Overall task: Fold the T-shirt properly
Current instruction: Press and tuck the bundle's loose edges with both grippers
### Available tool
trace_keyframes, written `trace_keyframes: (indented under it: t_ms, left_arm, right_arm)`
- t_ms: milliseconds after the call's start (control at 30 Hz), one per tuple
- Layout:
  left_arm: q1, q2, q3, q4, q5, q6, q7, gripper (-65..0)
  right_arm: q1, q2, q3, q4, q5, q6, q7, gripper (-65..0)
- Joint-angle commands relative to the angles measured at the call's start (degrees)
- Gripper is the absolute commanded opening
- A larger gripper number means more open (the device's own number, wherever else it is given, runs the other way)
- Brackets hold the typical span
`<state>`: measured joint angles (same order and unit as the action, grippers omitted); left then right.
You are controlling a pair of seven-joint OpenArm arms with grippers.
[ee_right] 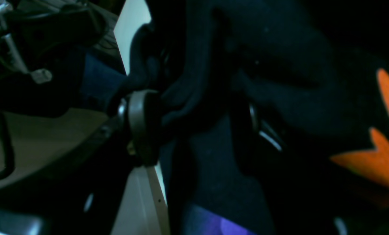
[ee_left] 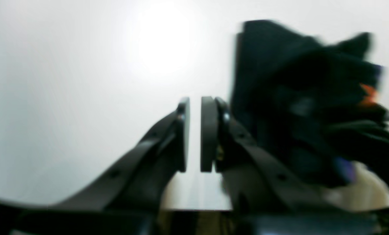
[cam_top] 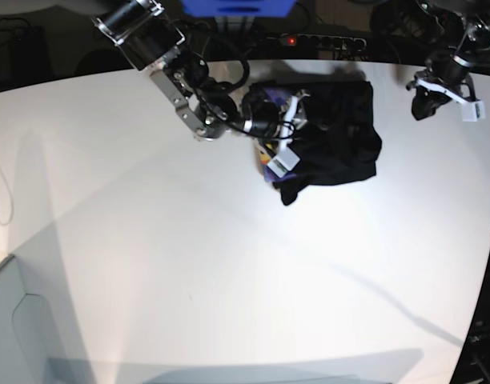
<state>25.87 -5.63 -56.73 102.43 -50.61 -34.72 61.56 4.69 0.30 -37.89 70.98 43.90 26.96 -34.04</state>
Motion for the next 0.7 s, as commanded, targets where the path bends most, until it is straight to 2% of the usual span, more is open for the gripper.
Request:
trace_keyframes:
  t_ms: [0,133,433,467,567,667]
  left_arm:
    - [0.20,-0.83,1.04,1.17,-2.53,-0.75,0.64,-58.7]
    - [-0.42,-1.10,5.87,1.35,-7.10,-1.19,5.82,-58.7]
    - [-4.37,-1.01,15.37,5.57,-13.17,-0.58,6.35,-58.7]
    - [-5.25,-1.01,15.98,5.30,-12.82,-0.05,6.18,-58.7]
    - [-7.27,-0.92,16.60,1.44,-10.36,5.49,5.82,-58.7]
    - [-8.59,-0.31,16.25,-4.19,-7.90,7.25,5.82,-58.7]
  right_arm:
    - [0.28,-0.25,0.04,0.18,-0.43,0.07,-0.38,-31.1]
    - [0.28,-0.25,0.04,0.10,-0.43,0.07,-0.38,-31.1]
    - [0.28,-0.25,0.04,-0.17,-0.52,0.07,-0.38,-31.1]
    - [0.28,-0.25,0.04,-0.17,-0.52,0.07,-0.38,-31.1]
    - [0.37,-0.25,0.13,-0.17,-0.52,0.07,-0.38,-31.1]
    - [0.37,-0.16,0.13,-0.17,-0.52,0.07,-0.38,-31.1]
